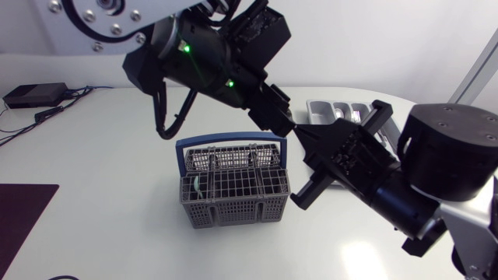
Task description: Unload the cutlery basket into the drawer organizer.
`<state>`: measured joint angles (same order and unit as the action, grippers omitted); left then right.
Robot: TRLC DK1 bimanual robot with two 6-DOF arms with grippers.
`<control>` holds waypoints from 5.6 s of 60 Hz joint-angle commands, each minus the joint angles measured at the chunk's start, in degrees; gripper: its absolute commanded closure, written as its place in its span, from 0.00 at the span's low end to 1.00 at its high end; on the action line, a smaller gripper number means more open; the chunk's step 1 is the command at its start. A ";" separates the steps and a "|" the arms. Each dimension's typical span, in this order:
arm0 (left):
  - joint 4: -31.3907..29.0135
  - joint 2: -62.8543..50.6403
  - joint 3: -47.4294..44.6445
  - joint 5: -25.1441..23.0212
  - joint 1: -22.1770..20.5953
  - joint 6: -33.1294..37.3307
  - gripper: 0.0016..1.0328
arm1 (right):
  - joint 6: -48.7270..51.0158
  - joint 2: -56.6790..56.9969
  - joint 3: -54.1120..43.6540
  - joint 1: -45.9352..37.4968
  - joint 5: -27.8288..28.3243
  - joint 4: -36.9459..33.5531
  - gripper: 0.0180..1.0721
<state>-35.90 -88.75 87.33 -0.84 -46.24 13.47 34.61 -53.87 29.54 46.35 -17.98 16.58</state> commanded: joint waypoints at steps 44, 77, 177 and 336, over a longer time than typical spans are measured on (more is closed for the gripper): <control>-3.83 21.87 -11.92 -2.23 17.23 18.87 0.10 | 17.51 2.10 -0.01 -55.40 58.14 -28.88 0.95; -3.56 28.72 -16.93 -15.42 20.75 32.67 0.10 | 46.78 -29.28 18.36 -70.69 60.43 -40.48 0.95; -13.93 21.95 -31.08 -5.40 10.99 84.79 0.22 | 55.04 -24.09 12.74 -64.98 53.84 -46.64 0.06; -25.54 0.42 -10.86 8.22 4.84 104.74 0.91 | 53.81 -8.18 6.41 -60.85 60.52 -54.90 0.06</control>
<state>-61.28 -87.07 74.32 7.81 -40.45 118.28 88.27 -62.57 37.28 -14.04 42.02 -37.58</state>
